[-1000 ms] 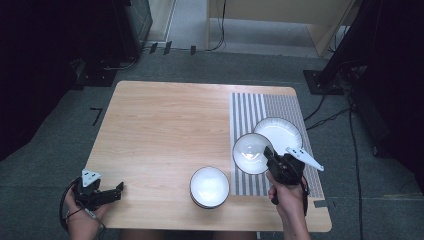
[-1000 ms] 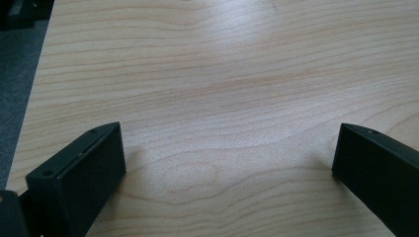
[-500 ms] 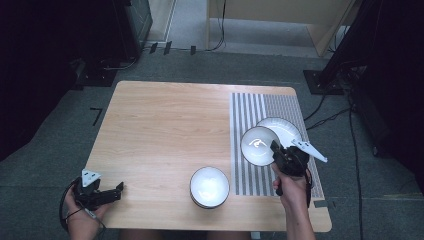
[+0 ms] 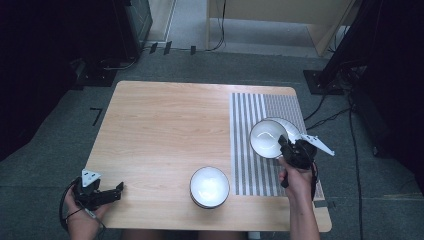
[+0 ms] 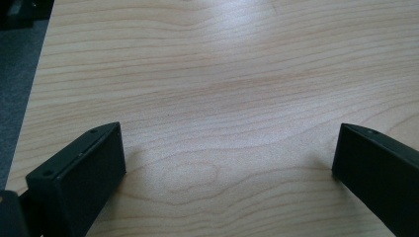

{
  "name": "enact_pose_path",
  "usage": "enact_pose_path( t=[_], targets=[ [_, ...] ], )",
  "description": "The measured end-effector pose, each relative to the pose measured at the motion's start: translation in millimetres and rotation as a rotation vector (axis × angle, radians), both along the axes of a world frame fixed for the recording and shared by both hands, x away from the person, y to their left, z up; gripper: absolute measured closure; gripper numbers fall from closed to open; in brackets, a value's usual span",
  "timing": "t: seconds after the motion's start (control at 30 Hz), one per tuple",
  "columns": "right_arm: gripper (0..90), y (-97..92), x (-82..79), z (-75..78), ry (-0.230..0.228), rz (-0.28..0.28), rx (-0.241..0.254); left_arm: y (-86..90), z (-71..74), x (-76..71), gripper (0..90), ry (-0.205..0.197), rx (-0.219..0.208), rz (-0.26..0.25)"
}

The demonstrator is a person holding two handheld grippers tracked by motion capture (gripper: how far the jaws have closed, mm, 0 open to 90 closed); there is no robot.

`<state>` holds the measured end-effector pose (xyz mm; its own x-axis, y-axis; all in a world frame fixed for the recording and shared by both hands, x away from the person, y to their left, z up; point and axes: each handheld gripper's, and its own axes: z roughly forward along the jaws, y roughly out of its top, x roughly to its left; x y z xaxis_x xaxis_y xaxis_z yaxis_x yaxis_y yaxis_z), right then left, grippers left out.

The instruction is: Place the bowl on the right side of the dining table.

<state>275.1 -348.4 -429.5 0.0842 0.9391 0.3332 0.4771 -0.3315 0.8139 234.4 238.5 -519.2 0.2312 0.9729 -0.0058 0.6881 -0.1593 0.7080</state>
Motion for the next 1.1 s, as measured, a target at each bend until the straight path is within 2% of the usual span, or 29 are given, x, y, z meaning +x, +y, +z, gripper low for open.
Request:
enact_pose_path(
  t=[0.4, 0.73, 1.1],
  targets=[
    [84.3, -18.8, 16.7, -11.9, 0.031, -0.057, 0.012, -0.4, -0.1, 0.1, 0.0, 0.001, 0.007, 0.0],
    [84.3, -34.1, 28.0, -24.0, 0.068, -0.117, 0.0, -0.8, -0.2, -0.2, 0.0, 0.0, 0.005, 0.002],
    [84.4, -40.4, 41.1, -37.0, 0.104, -0.138, -0.001, -0.8, -0.2, -0.2, 0.0, 0.0, 0.005, 0.002]
  ],
)
